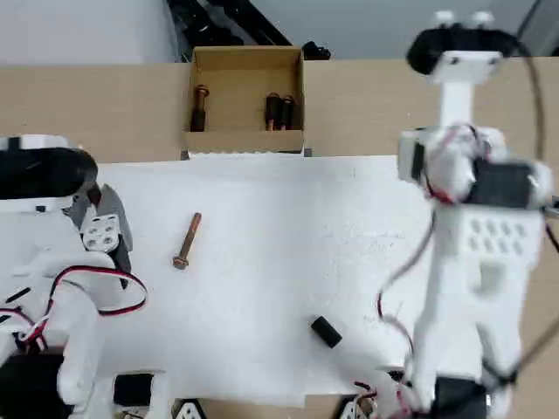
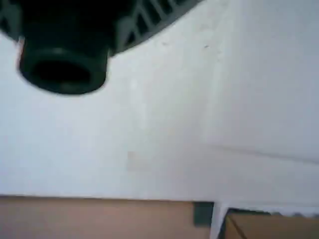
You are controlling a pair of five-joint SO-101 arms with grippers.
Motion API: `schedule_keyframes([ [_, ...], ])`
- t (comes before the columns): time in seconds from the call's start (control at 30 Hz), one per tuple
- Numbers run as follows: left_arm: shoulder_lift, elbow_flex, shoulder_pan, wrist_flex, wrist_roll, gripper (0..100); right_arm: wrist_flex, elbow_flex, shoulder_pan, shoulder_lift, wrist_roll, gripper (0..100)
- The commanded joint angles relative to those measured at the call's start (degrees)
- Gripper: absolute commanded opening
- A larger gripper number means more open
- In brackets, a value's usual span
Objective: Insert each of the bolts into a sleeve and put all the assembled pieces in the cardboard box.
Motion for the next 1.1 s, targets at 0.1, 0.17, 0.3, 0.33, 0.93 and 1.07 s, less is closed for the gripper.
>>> schedule_keyframes([
  [0.1, -0.62, 3.65, 0.53, -10.29, 0.18, 1, 5.23, 4.4, -1.36, -16.13, -0.35, 0.9],
  [0.17, -0.62, 5.32, 0.62, -13.89, 0.18, 1, 4.62, 10.99, -2.77, -21.05, -2.46, 0.9],
  [0.3, -0.62, 7.43, 4.48, -19.43, 0.18, 1, -4.0, 29.98, -9.19, -33.63, -4.84, 0.9],
  [0.33, -0.53, 7.52, 6.24, -20.13, 0.18, 1, -7.34, 35.6, -11.12, -37.41, -4.84, 0.9],
  [0.93, -0.09, 7.52, 26.2, -27.6, 2.9, 1, -49.01, 92.04, -29.93, -80.04, -10.64, 0.5],
  [1.07, 0.0, 7.52, 32.09, -30.07, 2.9, 1, -54.2, 91.96, -29.93, -79.43, -10.73, 0.5],
])
